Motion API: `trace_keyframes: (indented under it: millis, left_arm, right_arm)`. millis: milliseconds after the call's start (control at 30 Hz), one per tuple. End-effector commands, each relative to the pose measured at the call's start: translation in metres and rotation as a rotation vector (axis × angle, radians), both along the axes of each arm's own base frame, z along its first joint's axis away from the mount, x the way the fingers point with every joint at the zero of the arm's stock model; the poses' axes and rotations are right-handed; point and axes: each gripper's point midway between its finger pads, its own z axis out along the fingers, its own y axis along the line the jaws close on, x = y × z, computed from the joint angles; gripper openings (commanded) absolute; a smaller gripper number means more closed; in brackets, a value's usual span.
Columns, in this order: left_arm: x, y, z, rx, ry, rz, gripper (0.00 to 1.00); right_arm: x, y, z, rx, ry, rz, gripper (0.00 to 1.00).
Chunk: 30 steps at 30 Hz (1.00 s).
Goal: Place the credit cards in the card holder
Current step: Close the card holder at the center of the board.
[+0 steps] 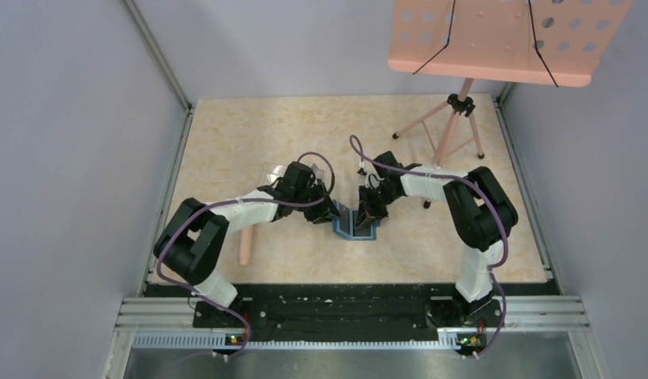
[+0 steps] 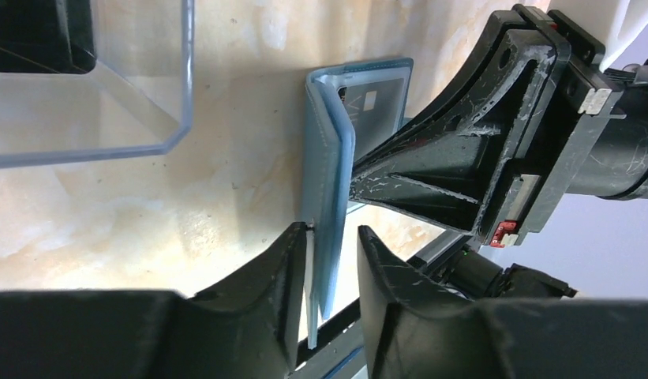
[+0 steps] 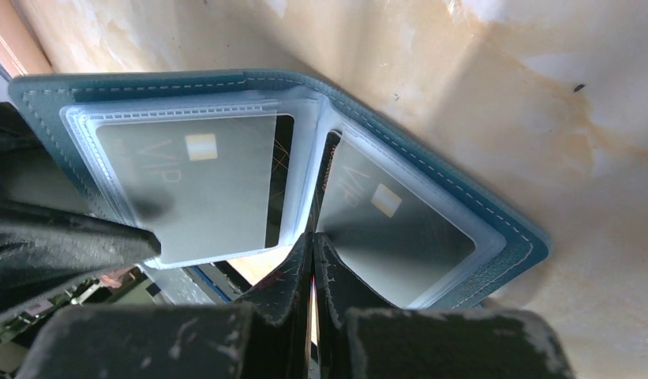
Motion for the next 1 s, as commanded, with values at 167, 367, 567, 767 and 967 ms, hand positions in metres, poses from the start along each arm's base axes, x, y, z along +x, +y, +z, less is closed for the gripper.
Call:
trace_keyframes:
  millis: [167,367,567,767,967]
  left_arm:
    - [0.004,0.015,0.009,0.168,-0.024,-0.05,0.0]
    - [-0.004,0.049,0.013,0.373,-0.023,-0.09,0.0]
    - [-0.011,0.071,0.015,0.514,-0.015,-0.131,0.0]
    - [-0.006,0.06,0.016,0.579,-0.017,-0.189,0.03]
    - [-0.001,0.014,0.025,0.486,-0.027,-0.27,0.2]
  right_arm:
    - [-0.001,-0.007,-0.001,-0.055,-0.057,0.019,0.0]
    - [0.006,-0.005,0.009,-0.047,-0.096,0.021,0.0]
    - [0.007,-0.004,0.011,-0.045,-0.095,0.026,0.0]
    - [0.002,-0.001,0.009,-0.021,-0.068,0.032,0.0]
    - [-0.001,0.01,0.017,0.057,-0.041,0.027,0.0]
